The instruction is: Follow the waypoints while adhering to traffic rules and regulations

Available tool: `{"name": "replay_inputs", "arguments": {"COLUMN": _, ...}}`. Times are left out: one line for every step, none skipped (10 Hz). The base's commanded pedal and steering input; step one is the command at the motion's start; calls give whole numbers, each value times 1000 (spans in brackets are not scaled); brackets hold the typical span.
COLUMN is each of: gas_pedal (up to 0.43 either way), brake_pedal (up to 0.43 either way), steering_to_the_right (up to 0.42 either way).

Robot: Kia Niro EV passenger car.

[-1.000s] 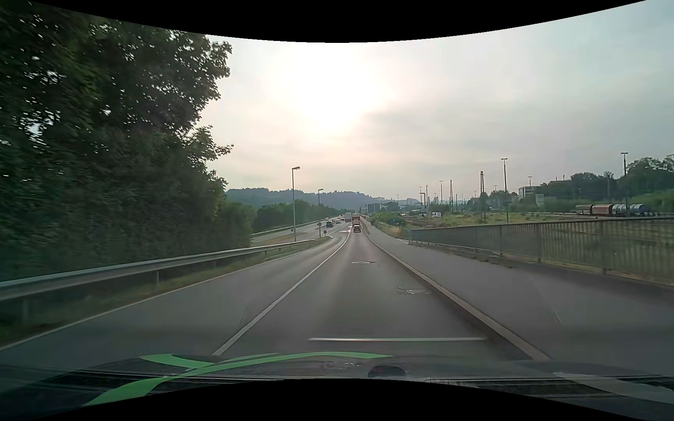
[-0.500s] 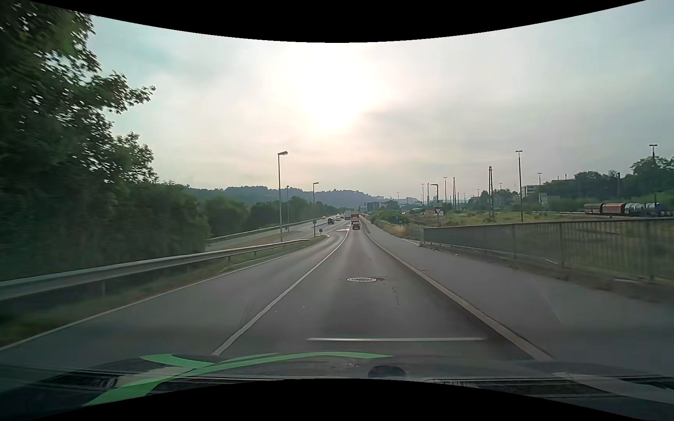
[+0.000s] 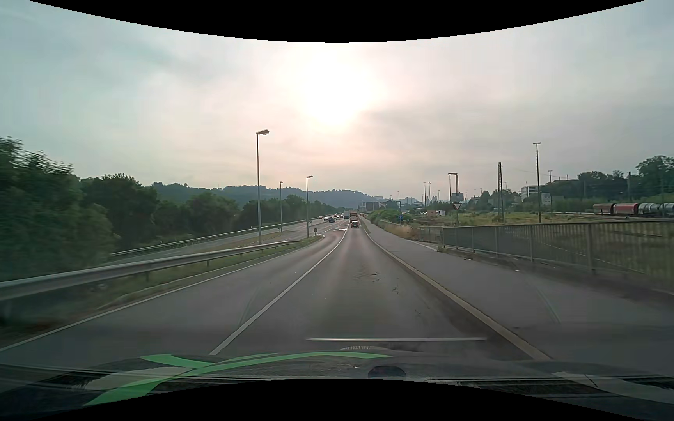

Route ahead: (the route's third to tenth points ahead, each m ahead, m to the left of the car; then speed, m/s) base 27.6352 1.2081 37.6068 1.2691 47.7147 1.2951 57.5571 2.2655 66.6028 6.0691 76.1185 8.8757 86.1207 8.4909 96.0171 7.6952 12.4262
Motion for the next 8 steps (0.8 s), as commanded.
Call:
{"name": "replay_inputs", "arguments": {"gas_pedal": 98, "brake_pedal": 0, "steering_to_the_right": -1}}
{"name": "replay_inputs", "arguments": {"gas_pedal": 98, "brake_pedal": 0, "steering_to_the_right": -1}}
{"name": "replay_inputs", "arguments": {"gas_pedal": 98, "brake_pedal": 0, "steering_to_the_right": -3}}
{"name": "replay_inputs", "arguments": {"gas_pedal": 98, "brake_pedal": 0, "steering_to_the_right": -4}}
{"name": "replay_inputs", "arguments": {"gas_pedal": 98, "brake_pedal": 0, "steering_to_the_right": -5}}
{"name": "replay_inputs", "arguments": {"gas_pedal": 98, "brake_pedal": 0, "steering_to_the_right": -5}}
{"name": "replay_inputs", "arguments": {"gas_pedal": 98, "brake_pedal": 0, "steering_to_the_right": -4}}
{"name": "replay_inputs", "arguments": {"gas_pedal": 98, "brake_pedal": 0, "steering_to_the_right": -4}}
